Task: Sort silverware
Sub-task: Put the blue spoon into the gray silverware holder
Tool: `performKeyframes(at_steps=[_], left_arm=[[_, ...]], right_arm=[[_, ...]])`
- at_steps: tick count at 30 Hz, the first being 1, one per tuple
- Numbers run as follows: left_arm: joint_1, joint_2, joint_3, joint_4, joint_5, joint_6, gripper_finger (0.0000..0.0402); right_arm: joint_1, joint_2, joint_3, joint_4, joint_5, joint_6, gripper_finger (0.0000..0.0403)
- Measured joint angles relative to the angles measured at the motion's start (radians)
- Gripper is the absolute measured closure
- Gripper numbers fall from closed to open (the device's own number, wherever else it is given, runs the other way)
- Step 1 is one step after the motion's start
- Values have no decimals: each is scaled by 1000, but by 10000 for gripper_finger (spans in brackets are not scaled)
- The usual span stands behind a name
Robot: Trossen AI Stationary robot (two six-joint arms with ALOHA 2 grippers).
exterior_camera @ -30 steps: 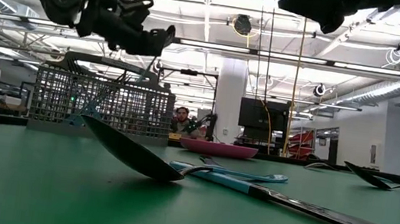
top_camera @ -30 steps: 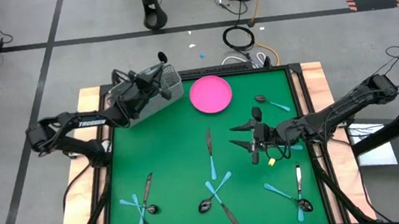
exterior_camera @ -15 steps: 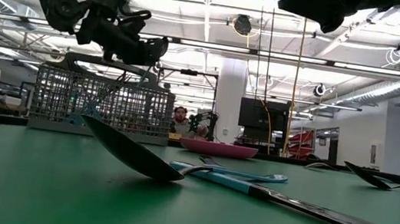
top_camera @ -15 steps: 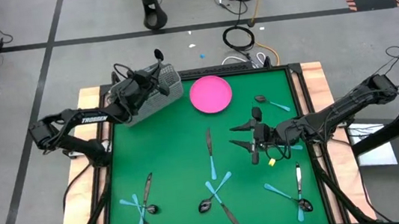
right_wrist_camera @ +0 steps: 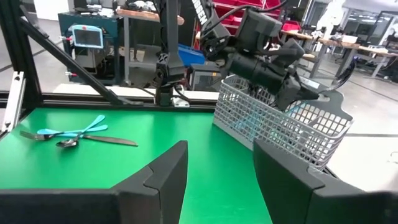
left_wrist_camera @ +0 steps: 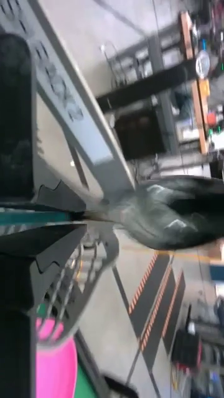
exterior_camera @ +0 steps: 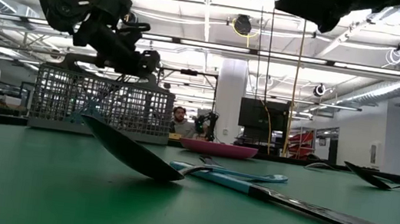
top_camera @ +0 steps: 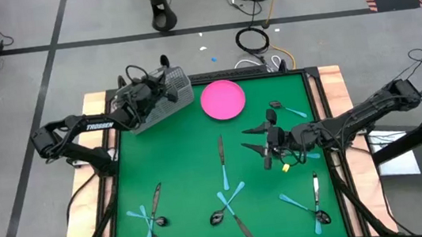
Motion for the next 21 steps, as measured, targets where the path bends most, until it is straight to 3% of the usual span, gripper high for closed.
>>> performKeyframes(at_steps=[12, 18, 21], left_arm=[[-97, -14, 11, 24, 40, 0, 300], [-170, -127, 26, 19, 42, -3, 281], [-216, -220, 37, -10, 90, -28, 281]], right_arm=[[-1, 0, 0, 10, 0, -24, 232], [-1, 0, 0, 21, -1, -25, 232], [0, 0, 0, 58, -1, -33, 232]])
